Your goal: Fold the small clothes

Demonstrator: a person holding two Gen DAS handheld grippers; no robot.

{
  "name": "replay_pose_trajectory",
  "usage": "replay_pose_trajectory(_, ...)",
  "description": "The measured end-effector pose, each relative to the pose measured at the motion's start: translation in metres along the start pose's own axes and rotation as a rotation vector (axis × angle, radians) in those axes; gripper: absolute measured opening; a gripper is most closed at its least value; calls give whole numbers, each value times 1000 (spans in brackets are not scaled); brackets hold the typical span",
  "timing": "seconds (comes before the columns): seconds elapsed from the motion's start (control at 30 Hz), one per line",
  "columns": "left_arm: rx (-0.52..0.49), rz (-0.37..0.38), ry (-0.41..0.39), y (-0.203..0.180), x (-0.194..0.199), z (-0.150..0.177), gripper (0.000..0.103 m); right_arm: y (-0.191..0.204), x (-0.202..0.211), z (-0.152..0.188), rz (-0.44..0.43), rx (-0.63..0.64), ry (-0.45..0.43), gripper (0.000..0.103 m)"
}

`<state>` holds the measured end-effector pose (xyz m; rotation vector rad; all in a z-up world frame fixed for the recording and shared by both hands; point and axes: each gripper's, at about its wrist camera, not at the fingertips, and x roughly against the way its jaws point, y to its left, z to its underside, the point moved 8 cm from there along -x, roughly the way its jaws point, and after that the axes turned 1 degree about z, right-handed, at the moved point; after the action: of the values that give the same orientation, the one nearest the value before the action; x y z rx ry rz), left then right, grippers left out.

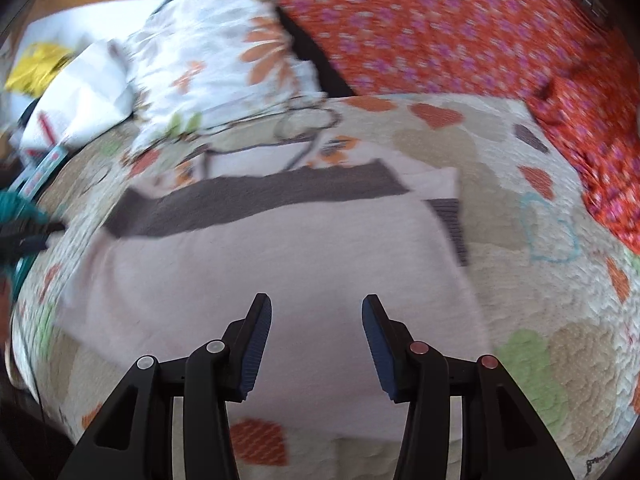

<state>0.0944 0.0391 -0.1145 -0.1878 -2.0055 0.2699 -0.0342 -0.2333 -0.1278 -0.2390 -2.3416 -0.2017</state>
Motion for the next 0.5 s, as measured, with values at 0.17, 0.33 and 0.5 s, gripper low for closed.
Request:
replay_pose_trajectory(0.17, 26, 44, 65, 1, -30, -12, 78, 81, 2, 12, -66, 237, -6, 51)
replay_pose_trajectory(0.33, -5, 183, 143, -18, -46, -13, 78, 171, -11, 33, -162, 406, 4, 52)
replay_pose_trajectory(0.5, -53, 249, 228, -34, -69, -7, 78, 234, -28, 52, -158, 599, -18, 52)
